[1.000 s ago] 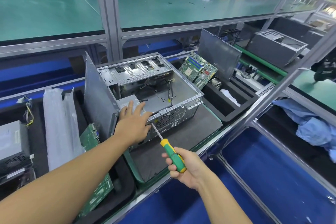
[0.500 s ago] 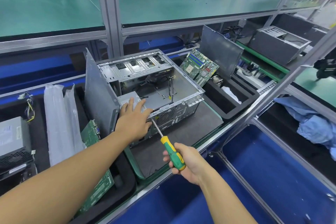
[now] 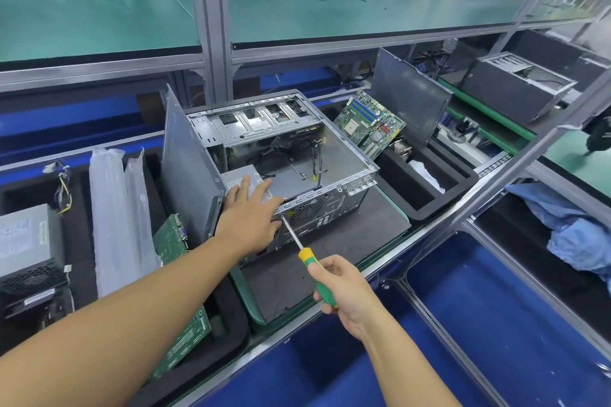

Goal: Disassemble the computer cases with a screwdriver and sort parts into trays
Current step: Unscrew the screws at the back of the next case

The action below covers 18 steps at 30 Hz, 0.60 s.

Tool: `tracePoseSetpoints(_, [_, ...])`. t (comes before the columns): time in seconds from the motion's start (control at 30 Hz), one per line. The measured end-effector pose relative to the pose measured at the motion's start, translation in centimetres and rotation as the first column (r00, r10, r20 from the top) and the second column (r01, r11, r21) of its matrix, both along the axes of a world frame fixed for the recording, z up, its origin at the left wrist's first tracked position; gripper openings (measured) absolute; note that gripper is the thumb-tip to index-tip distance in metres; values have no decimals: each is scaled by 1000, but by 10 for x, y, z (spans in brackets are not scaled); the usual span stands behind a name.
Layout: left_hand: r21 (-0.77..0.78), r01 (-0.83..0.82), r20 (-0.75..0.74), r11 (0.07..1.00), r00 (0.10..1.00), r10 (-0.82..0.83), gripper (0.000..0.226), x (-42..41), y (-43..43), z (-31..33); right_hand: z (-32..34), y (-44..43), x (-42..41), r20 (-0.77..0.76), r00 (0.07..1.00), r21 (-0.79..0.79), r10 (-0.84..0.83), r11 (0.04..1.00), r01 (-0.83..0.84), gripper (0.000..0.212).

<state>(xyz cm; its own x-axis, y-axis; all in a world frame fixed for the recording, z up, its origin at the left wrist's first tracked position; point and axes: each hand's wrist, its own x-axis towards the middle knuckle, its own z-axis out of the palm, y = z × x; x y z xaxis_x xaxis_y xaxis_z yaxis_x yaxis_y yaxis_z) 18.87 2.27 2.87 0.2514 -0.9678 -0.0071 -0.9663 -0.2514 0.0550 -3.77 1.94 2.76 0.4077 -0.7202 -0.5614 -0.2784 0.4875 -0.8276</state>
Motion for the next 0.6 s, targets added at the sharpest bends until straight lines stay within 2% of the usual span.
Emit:
tracePoseSetpoints(0.1, [-2, -3, 5, 1000, 1000, 3, 48, 0, 0, 0, 7, -8, -4, 94, 996, 305, -11, 952, -19, 38])
tracePoseSetpoints(0.17, [1, -1, 10, 1000, 1000, 1, 48, -1, 0, 1, 10, -14, -10, 135, 990, 385, 44, 918, -93, 43])
tracePoseSetpoints(0.23, [1, 0, 11, 1000, 1000, 0, 48, -1, 0, 1, 11, -16, -13, 198, 980, 403, 27, 909, -107, 40])
tracePoseSetpoints(0.3, [-1, 3, 18, 1000, 1000, -3, 49, -1, 0, 1, 9, -14, -14, 220, 976, 389, -3, 917, -85, 32])
tracePoseSetpoints(0.4, [1, 3, 26, 1000, 1000, -3, 50, -1, 0, 1, 3, -8, -12, 124, 990, 251, 61, 964, -91, 13])
tracePoseSetpoints(0.53, [-11, 1, 18, 1000, 1000, -1, 49, -1, 1, 1, -4, -1, -5, 53, 996, 50, 76, 996, -78, 25])
tracePoseSetpoints(0.6, [-16, 2, 20, 1000, 1000, -1, 49, -1, 1, 0, -1, -3, -6, 92, 995, 122, 33, 992, -44, 25])
